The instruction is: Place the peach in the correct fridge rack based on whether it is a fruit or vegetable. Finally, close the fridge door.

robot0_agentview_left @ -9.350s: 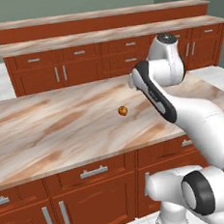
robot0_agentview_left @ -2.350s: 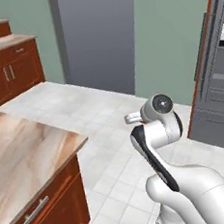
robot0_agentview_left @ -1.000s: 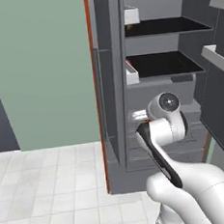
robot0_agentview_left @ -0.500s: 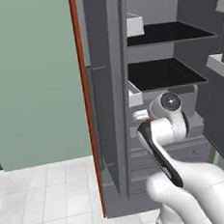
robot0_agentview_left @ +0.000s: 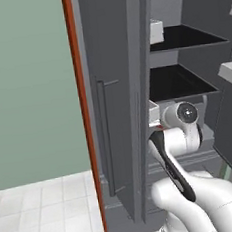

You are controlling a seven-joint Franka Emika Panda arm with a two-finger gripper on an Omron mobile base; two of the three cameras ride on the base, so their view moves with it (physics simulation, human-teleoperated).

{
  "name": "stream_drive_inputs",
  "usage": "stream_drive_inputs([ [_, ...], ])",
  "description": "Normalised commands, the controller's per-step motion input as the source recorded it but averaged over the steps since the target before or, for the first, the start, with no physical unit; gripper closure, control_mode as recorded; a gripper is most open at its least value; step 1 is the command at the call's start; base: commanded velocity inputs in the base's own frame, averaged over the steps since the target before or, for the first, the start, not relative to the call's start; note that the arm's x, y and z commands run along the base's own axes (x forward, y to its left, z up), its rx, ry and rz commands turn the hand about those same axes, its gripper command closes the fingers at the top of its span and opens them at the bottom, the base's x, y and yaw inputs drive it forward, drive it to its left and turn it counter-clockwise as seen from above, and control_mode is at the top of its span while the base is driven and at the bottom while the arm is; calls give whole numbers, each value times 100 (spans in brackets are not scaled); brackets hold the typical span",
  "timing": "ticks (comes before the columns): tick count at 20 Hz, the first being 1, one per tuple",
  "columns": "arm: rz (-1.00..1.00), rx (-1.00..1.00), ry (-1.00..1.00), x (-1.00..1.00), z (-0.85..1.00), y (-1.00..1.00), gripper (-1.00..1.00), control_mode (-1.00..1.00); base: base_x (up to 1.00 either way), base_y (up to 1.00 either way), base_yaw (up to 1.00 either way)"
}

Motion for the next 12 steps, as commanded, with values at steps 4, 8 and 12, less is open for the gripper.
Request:
stream_drive_inputs([
  [4,0,0,0,0,0,0,100,100,-16,-9,0],
  [8,0,0,0,0,0,0,100,100,-70,-42,0],
  [12,0,0,0,0,0,0,100,100,-79,-65,0],
])
